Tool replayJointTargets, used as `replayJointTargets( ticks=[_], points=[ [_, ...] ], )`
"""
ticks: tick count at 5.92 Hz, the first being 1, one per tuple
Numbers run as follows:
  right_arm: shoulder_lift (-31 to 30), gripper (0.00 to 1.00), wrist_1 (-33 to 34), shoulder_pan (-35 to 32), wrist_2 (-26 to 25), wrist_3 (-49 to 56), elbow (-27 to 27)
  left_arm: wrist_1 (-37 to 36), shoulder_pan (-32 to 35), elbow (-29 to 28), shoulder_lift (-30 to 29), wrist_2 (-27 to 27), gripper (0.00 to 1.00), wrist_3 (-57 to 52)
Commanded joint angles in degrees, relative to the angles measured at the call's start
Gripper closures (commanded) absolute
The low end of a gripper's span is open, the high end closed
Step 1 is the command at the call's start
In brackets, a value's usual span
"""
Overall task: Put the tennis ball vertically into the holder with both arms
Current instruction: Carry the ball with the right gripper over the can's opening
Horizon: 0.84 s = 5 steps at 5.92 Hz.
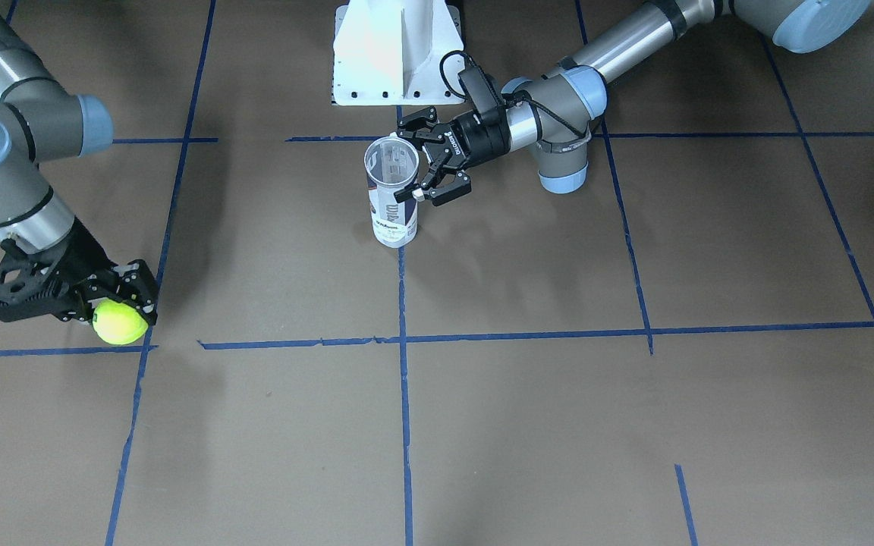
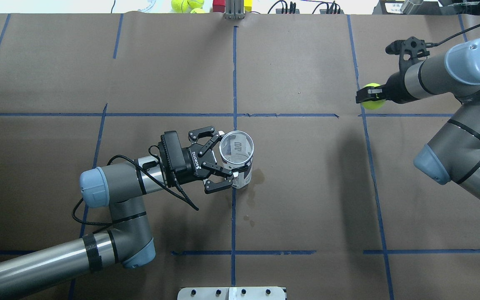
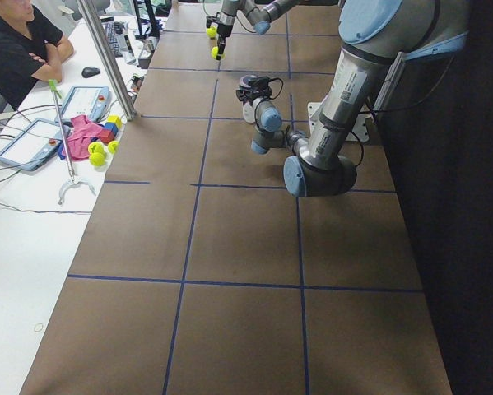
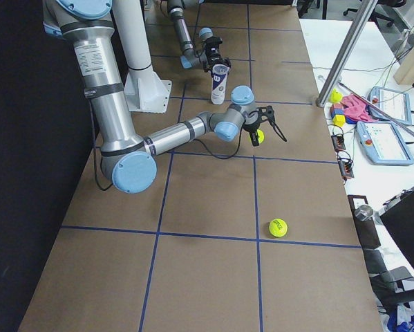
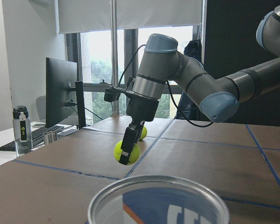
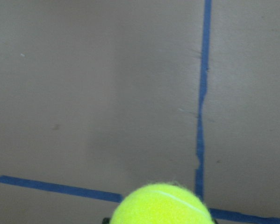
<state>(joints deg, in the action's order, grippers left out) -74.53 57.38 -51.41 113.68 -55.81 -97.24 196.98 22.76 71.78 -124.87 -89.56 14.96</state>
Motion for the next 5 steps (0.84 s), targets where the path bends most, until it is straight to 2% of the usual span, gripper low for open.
replayJointTargets(
  ticks=[1,2,3,4,5],
  points=[
    [1.74,1.00,3.42,4.09,-0.30,-14.78,-13.34,-0.02,0.01,-0.06,0.06,0.00,0.16,-0.02],
    [8.80,1.00,11.10,6.73,-0.47,-20.77,-16.90,-0.02,-0.08,-0.06,0.06,0.00,0.16,0.07],
    [17.05,0.99,19.53,10.76,-4.22,-25.44,-16.93,-0.02,-0.08,-0.06,0.06,0.00,0.16,-0.02],
    [20.09,0.99,22.49,14.37,-8.52,-26.19,-16.93,-0.02,-0.08,-0.15,0.06,0.00,0.16,-0.02],
    [20.47,0.96,22.60,16.23,-8.82,-26.28,-16.76,-0.02,-0.08,-0.15,0.06,0.00,0.15,0.07]
  ],
)
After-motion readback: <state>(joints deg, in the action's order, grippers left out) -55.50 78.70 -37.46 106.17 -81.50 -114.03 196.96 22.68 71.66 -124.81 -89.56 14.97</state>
